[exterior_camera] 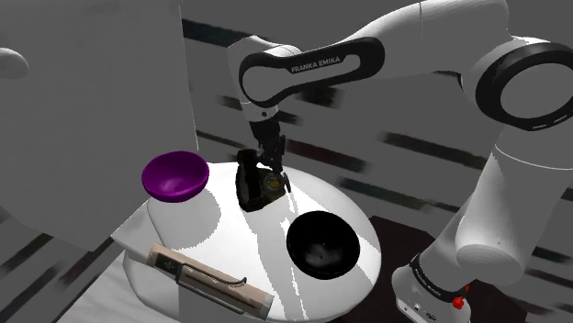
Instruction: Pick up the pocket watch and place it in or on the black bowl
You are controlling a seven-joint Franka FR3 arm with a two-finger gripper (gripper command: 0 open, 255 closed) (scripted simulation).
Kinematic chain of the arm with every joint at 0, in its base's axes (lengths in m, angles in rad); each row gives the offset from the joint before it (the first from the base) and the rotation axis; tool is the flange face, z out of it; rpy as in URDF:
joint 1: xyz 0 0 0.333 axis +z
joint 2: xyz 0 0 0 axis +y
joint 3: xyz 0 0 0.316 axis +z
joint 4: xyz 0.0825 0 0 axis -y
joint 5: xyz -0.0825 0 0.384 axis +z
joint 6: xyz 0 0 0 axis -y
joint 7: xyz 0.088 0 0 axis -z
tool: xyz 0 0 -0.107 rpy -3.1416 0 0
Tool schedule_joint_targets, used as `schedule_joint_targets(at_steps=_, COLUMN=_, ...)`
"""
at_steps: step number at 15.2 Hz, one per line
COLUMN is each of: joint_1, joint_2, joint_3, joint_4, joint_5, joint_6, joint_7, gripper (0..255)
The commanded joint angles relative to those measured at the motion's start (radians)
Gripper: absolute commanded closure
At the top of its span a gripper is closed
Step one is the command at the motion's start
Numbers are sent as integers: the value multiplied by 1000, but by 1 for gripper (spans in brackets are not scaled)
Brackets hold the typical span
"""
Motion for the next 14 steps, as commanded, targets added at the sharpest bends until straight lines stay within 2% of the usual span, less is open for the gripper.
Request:
schedule_joint_targets(at_steps=1, joint_1=0, joint_2=-9, joint_3=1, joint_4=13, joint_5=3, joint_6=-23, joint_7=-2, gripper=255)
schedule_joint_targets(at_steps=4, joint_1=-1, joint_2=-11, joint_3=1, joint_4=24, joint_5=3, joint_6=-36, joint_7=-3, gripper=255)
schedule_joint_targets(at_steps=5, joint_1=-1, joint_2=-11, joint_3=1, joint_4=24, joint_5=3, joint_6=-36, joint_7=-3, gripper=0)
schedule_joint_targets(at_steps=6, joint_1=-7, joint_2=-160, joint_3=27, joint_4=-179, joint_5=-40, joint_6=149, joint_7=-192, gripper=0)
schedule_joint_targets(at_steps=8, joint_1=-12, joint_2=-436, joint_3=32, joint_4=-559, joint_5=-54, joint_6=547, joint_7=-588, gripper=0)
schedule_joint_targets(at_steps=14, joint_1=-3, joint_2=-393, joint_3=17, joint_4=-601, joint_5=-79, joint_6=629, joint_7=-570, gripper=0)
